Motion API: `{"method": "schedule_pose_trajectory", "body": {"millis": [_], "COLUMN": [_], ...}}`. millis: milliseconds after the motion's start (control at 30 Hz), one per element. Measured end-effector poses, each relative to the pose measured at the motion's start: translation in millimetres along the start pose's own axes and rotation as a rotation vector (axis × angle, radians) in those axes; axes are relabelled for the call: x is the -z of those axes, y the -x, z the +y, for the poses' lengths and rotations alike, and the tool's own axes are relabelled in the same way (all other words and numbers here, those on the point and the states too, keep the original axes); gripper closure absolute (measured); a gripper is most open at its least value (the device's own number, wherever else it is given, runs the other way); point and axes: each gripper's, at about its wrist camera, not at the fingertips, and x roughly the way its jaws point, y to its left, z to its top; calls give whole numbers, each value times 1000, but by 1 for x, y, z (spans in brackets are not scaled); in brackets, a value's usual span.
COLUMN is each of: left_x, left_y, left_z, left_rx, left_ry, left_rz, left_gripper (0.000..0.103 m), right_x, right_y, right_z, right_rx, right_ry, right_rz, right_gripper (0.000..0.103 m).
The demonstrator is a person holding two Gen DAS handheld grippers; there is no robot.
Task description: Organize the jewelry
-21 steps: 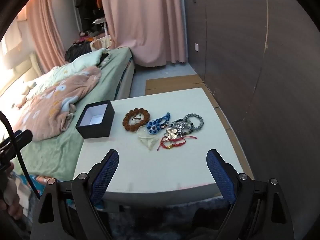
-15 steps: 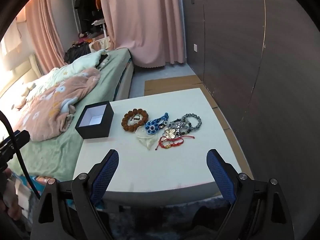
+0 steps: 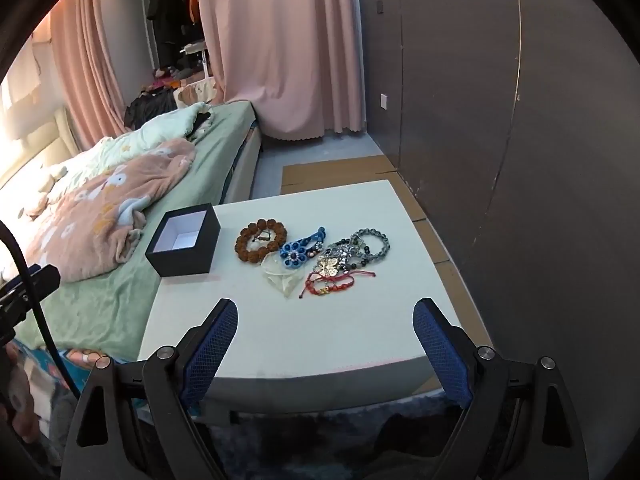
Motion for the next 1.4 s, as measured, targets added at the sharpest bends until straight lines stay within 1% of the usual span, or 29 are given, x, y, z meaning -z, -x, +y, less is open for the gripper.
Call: {"method": "schedule_pose_trajectory", "body": {"millis": [100, 200, 300, 367, 600, 833, 1400], "left_x": [0, -1, -2, -3, -3, -3, -5], "left_y": [1, 4, 4, 4, 3, 7, 15], "left_z": [-2, -5, -10, -10, -12, -20, -17], "left_rx": [7, 2, 3, 20, 35, 32, 27], "left_ry": [5, -12, -25, -19, 2, -33, -18], "left_rz": [2, -10, -1, 5, 9, -1, -10], "left_gripper": [3, 3, 3, 3, 3, 3, 3], "right_x": [2, 3, 3, 2, 3, 4, 3], "right_y": [0, 3, 5, 5, 9, 8, 16], "right_z": [1, 1, -1, -3, -3, -3, -8], "right_rx": [8, 11, 7, 1, 1, 0, -3], "right_ry": [6, 8, 10, 7, 8, 6, 1], "right_rz": [-2, -8, -16, -18, -21, -21, -35], "right_gripper": [13, 13, 13, 13, 13, 13, 13]}}
